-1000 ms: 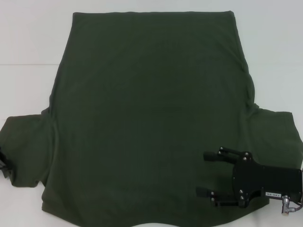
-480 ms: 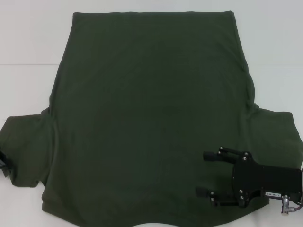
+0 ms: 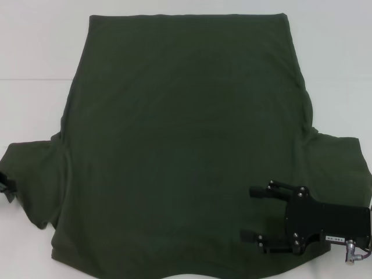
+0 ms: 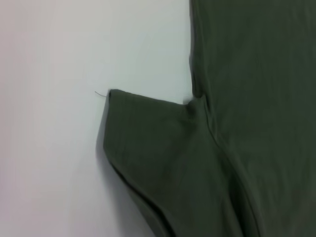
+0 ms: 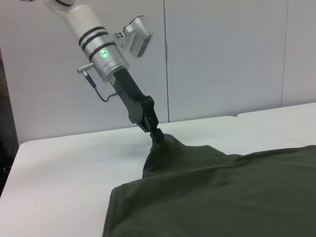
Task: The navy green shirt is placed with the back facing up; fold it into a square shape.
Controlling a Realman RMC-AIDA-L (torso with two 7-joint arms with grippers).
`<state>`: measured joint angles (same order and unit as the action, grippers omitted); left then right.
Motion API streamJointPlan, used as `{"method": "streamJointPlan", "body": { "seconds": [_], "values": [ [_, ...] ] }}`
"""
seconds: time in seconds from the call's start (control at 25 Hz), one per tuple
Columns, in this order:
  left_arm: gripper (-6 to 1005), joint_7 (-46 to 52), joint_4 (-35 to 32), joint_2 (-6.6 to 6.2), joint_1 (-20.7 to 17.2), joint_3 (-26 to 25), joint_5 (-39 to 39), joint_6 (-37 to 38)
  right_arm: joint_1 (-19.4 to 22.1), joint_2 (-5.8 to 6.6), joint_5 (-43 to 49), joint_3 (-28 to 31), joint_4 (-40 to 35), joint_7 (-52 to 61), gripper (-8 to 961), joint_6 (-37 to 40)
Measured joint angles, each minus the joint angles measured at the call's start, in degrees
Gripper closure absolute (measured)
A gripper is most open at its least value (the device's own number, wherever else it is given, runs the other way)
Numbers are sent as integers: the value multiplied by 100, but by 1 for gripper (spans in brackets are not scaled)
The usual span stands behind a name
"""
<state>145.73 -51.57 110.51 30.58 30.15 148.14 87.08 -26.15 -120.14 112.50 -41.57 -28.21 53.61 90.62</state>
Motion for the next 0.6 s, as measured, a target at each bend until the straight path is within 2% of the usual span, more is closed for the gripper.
{"method": "streamJointPlan", "body": {
  "seconds": [0.36, 0.6],
  "values": [
    [999, -262, -10, -20, 0, -329, -214, 162, -13, 0, -15, 0, -9, 0, 41, -1],
    [1000, -543, -25, -45, -39, -445, -833, 456, -14, 0, -73, -7, -3, 0, 41, -3]
  ]
}}
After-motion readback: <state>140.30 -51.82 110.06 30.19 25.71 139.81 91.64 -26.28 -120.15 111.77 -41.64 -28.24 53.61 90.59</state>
